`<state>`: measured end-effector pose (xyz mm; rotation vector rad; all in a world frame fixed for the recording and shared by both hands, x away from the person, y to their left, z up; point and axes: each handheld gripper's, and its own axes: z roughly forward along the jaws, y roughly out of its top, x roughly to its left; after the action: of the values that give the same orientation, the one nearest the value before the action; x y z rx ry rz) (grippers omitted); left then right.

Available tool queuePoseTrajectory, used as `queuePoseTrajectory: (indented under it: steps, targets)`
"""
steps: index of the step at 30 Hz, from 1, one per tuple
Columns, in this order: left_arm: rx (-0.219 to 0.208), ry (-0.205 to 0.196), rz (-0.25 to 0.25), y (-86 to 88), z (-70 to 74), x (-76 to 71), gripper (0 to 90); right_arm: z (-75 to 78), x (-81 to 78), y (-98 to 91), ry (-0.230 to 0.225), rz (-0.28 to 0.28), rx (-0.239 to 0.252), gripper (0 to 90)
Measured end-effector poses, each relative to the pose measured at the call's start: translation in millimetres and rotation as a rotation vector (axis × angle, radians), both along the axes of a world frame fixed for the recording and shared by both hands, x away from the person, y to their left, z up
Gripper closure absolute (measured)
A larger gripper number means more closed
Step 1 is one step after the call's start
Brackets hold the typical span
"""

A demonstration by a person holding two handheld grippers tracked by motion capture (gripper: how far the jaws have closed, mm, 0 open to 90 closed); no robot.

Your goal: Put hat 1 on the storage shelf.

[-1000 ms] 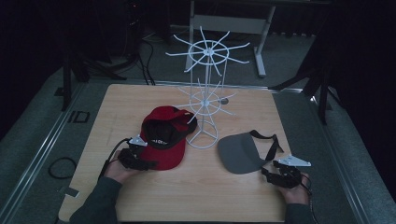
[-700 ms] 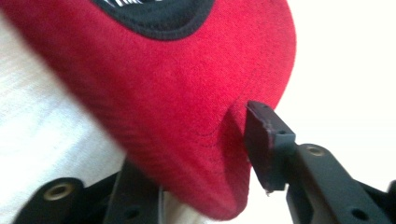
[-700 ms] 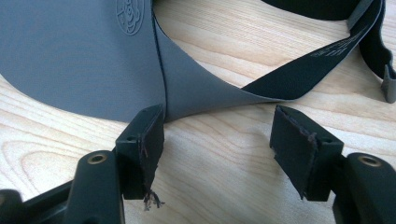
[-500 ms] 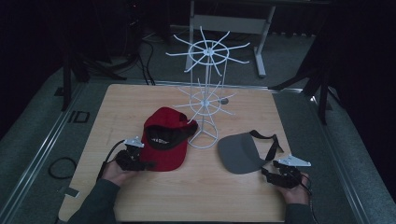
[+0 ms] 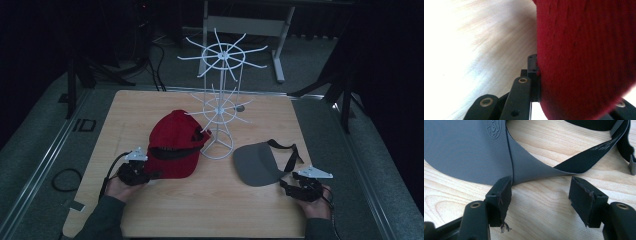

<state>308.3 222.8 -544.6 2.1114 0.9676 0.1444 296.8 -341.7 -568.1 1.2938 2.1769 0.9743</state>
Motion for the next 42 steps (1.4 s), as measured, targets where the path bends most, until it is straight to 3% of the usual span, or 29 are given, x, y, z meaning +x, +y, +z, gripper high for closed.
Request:
queuePoseTrajectory:
  steps: [12, 42]
  targets:
    - [0.008, -0.044, 0.055, 6.9, 8.6, -1.8, 85.8, 0.0, 0.0, 0.0, 0.0, 0.001, 0.0, 34.2]
    - [-0.002, -0.162, 0.148, 25.6, 50.7, -2.3, 85.7, 0.0, 0.1, 0.0, 0.0, 0.001, 0.0, 34.2]
